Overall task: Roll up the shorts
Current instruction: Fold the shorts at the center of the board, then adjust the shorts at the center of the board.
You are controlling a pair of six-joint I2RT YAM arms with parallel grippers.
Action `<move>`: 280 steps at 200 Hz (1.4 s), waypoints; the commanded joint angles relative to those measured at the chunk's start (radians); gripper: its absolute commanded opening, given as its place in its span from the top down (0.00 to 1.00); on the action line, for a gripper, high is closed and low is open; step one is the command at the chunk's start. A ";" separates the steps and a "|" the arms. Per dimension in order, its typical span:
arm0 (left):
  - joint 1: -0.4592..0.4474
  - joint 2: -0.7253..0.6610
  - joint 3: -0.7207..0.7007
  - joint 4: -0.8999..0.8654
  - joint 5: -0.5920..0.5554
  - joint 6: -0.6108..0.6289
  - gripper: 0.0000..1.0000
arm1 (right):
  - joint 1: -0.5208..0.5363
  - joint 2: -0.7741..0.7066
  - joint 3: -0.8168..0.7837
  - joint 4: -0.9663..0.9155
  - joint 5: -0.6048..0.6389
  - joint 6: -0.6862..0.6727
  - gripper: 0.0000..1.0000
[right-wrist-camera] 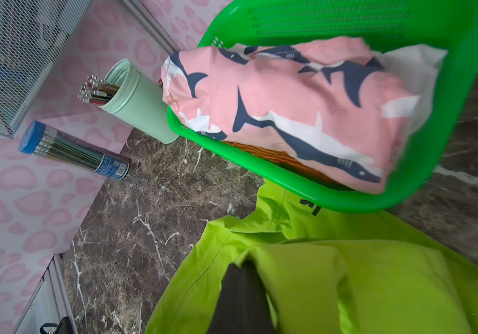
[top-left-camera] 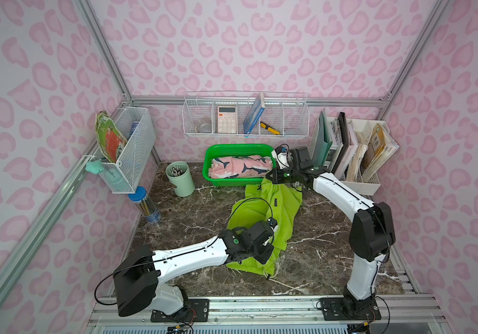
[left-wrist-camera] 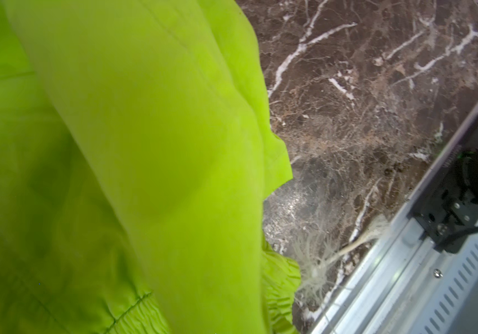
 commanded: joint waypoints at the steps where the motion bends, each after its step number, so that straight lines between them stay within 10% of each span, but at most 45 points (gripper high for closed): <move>1: 0.000 -0.025 -0.044 0.026 -0.130 -0.064 1.00 | 0.028 0.067 0.050 -0.023 -0.037 0.031 1.00; 36: 0.001 -0.025 -0.088 0.004 -0.243 -0.136 0.93 | 0.038 0.145 0.071 0.059 -0.087 0.078 0.94; 71: 0.001 -0.034 -0.075 -0.057 -0.381 -0.217 0.51 | 0.038 0.202 0.128 0.087 -0.131 0.093 0.42; 107: 0.002 -0.102 -0.071 -0.052 -0.438 -0.195 0.07 | 0.024 0.116 0.048 0.142 -0.115 0.072 0.18; 155: 0.021 -0.210 -0.027 -0.052 -0.480 -0.104 0.00 | -0.030 -0.104 -0.167 0.127 -0.015 0.015 0.10; 197: 0.139 -0.229 -0.036 -0.052 -0.438 -0.083 0.21 | -0.032 -0.239 -0.401 0.026 0.066 -0.060 0.41; 222: 0.239 -0.205 -0.039 -0.059 -0.359 -0.103 1.00 | -0.028 -0.286 -0.561 0.082 0.072 -0.032 0.96; 280: 0.344 -0.125 -0.044 -0.048 -0.202 -0.112 1.00 | 0.036 -0.221 -0.664 0.147 0.079 0.017 1.00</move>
